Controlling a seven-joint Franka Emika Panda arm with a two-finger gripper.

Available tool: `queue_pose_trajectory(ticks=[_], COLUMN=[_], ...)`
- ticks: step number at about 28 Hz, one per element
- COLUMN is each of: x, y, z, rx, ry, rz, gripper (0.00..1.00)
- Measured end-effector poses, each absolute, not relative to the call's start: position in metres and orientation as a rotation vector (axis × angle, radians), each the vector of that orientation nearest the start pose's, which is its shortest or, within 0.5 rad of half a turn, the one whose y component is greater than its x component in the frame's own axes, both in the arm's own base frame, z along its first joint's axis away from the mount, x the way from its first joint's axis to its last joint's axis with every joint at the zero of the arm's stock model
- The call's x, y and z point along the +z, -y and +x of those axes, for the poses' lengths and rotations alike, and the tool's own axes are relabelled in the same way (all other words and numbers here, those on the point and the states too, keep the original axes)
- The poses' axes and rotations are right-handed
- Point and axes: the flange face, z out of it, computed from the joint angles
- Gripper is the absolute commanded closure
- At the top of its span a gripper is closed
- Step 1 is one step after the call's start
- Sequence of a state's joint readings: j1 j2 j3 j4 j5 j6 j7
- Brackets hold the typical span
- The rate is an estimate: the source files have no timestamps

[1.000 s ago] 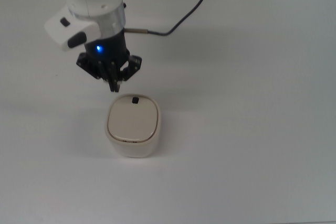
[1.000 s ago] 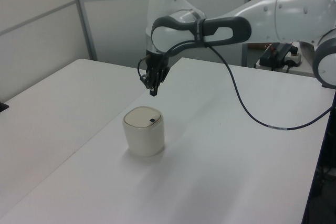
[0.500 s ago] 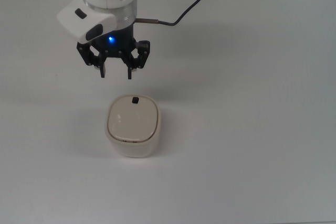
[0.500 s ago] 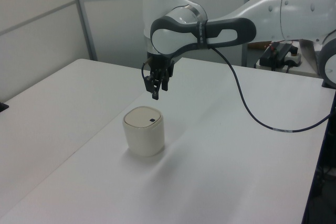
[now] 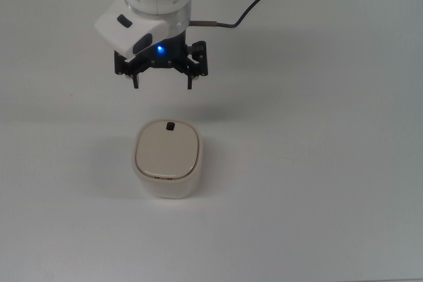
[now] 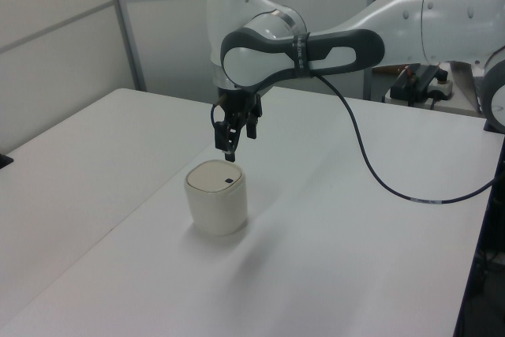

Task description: Close the trash can

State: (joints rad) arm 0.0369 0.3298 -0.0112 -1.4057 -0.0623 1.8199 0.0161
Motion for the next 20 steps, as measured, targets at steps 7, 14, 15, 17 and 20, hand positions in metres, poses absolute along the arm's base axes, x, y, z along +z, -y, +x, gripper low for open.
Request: queue_pose_trajectory(ticks=[7, 14, 15, 17, 20], x=[0.528, 0.519, 0.519, 0.521, 0.524], y=[-0.008, -0.006, -0.005, -0.001, 0.004], z=[0.669, 0.669, 0.669, 0.668, 0.668], rx=[-0.144, -0.116, -0.116, -0.119, -0.127], ry=[0.045, 0.079, 0.089, 0.105, 0.119], rz=[-3.202, -3.204, -3.205, -3.207, -3.209], gripper=[0.00, 0.00, 0.00, 0.00, 0.00])
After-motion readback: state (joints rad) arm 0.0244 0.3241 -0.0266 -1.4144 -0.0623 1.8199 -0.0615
